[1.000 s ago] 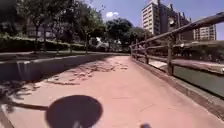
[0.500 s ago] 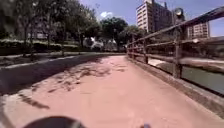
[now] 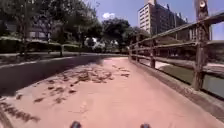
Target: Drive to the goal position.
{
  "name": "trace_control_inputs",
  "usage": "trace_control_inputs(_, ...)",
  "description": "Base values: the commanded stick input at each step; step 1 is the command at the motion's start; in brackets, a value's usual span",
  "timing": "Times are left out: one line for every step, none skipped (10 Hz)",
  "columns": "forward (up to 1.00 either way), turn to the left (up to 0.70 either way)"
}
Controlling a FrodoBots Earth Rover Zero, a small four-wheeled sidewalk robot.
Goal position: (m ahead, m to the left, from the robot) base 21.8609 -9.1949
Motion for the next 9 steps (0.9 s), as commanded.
trace_control_inputs(1.00,0.00)
trace_control_inputs(1.00,0.00)
trace_control_inputs(1.00,0.00)
trace_control_inputs(1.00,0.00)
trace_control_inputs(1.00,0.00)
trace_control_inputs(1.00,0.00)
trace_control_inputs(1.00,0.00)
trace_control_inputs(1.00,0.00)
trace_control_inputs(1.00,0.00)
